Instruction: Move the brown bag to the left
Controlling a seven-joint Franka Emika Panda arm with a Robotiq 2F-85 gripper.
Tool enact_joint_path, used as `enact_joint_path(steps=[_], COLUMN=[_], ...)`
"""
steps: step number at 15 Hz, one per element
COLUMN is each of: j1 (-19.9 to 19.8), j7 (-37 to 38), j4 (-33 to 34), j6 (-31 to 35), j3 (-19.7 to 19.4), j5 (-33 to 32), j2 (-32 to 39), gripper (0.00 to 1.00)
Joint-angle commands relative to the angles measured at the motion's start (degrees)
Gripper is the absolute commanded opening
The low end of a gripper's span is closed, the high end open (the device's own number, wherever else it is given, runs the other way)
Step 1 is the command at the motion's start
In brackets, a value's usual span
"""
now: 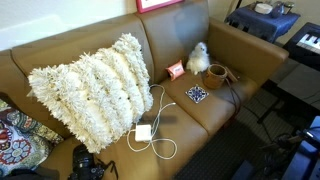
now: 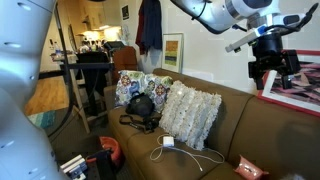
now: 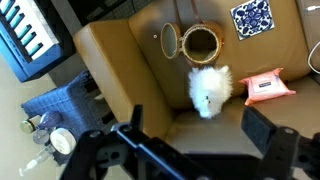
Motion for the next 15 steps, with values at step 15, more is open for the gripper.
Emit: enact_joint_path(steps=[15], j1=[-2.2], j7=[0.2], j4=[1.1], j6=[7.5], j3=[-3.0], j5=[1.0], j2=[18.0], gripper=[1.00])
